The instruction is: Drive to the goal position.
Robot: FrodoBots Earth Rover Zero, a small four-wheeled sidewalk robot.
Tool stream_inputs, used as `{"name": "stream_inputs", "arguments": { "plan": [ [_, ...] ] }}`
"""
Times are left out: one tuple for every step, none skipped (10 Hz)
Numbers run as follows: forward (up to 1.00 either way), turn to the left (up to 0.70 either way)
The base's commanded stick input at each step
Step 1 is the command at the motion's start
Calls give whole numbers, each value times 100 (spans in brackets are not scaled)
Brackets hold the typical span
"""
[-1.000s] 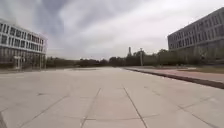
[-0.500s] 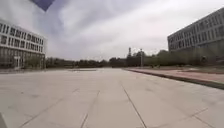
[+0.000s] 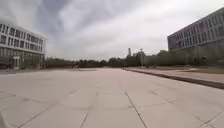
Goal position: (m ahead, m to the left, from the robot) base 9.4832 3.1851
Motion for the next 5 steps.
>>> {"name": "stream_inputs", "arguments": {
  "plan": [
    [50,0],
    [50,0],
    [50,0],
    [50,0],
    [50,0]
  ]
}}
